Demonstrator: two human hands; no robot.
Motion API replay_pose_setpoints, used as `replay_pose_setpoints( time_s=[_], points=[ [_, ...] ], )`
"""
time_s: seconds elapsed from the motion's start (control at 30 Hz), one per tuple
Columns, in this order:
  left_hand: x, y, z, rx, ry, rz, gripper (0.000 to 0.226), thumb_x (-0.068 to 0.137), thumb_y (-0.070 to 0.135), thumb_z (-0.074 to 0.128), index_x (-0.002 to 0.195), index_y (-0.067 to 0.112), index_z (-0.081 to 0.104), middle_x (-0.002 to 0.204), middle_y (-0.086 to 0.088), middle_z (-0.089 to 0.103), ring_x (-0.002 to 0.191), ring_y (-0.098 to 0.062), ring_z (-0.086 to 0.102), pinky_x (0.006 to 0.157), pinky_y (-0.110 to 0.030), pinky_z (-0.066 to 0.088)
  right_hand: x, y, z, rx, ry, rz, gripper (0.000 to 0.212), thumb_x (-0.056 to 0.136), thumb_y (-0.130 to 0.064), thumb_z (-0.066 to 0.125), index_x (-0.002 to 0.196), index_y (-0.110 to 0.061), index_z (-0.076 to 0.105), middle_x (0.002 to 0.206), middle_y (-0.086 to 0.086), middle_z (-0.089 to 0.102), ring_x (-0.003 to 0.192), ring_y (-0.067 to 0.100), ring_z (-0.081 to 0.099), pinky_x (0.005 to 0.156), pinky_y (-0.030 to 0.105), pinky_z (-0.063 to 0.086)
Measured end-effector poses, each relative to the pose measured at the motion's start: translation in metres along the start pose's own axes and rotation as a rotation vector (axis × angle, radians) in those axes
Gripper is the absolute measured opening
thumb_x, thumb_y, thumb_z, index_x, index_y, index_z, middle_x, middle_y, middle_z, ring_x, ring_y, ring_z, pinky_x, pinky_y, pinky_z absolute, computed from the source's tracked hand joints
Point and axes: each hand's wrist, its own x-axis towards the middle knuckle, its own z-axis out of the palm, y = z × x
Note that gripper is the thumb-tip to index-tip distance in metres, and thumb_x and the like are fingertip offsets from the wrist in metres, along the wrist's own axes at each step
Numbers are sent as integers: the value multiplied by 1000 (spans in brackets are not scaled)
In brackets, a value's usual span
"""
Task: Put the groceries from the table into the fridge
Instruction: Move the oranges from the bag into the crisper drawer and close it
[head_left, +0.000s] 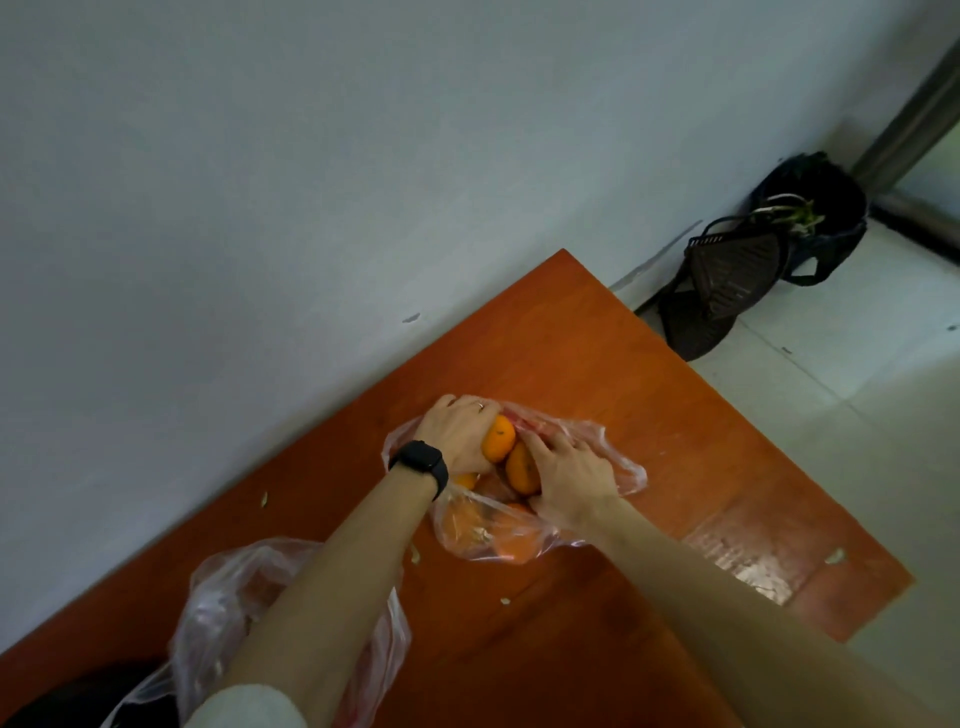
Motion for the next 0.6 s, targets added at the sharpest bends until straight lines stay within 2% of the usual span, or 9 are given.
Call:
replay_pose_setpoints(
  time_s=[0.1, 0.2, 0.27, 0.33, 0.4, 0.5, 0.6],
  points=[
    [-20, -2, -13, -259, 57, -18, 81, 69, 46, 78, 141, 29, 47, 144, 4, 53, 132, -20, 48, 106, -42, 42, -4, 6, -10, 168, 12, -4, 89, 76, -50, 73, 149, -34, 24, 144, 2, 51, 121, 33, 57, 94, 48, 54],
    [-53, 1, -25, -490, 120, -81, 88, 64, 53, 83, 142, 37, 45, 144, 10, 52, 128, -15, 51, 99, -37, 48, -19, 10, -30, 355, 26, -34, 92, 71, -47, 79, 148, -33, 31, 138, -3, 57, 124, 25, 55, 99, 40, 50],
    [-74, 6, -34, -642, 182, -116, 82, 65, 54, 85, 137, 41, 48, 128, 16, 60, 112, -8, 57, 82, -21, 47, -33, 13, -51, 459, 69, -54, 87, 71, -39, 85, 145, -30, 40, 132, -10, 55, 123, 16, 52, 101, 35, 47],
    [-103, 14, -45, -751, 263, -146, 77, 67, 52, 86, 135, 41, 51, 119, 21, 61, 105, -2, 58, 71, -7, 38, -60, 12, -73, 547, 84, -34, 87, 72, -36, 87, 145, -32, 40, 131, -14, 49, 120, 11, 49, 101, 34, 45],
    [-123, 19, -57, -835, 305, -164, 79, 68, 52, 86, 137, 38, 51, 122, 21, 57, 107, 0, 54, 72, -4, 37, -84, 14, -91, 633, 92, -30, 86, 71, -37, 88, 142, -39, 40, 134, -13, 51, 122, 14, 52, 101, 36, 47],
    [-147, 28, -75, -979, 342, -159, 75, 68, 48, 87, 134, 37, 53, 126, 20, 55, 113, -2, 53, 88, -16, 44, -130, 14, -110, 839, 110, -58, 77, 71, -27, 89, 134, -43, 48, 130, -10, 55, 117, 15, 57, 97, 44, 54],
    [-166, 51, -97, -1012, 387, -86, 70, 66, 48, 87, 128, 43, 54, 119, 27, 55, 110, 2, 56, 83, -12, 45, -192, 17, -122, 1010, 154, -53, 71, 74, -18, 88, 129, -45, 52, 128, -8, 54, 109, 19, 64, 80, 36, 61]
  ],
)
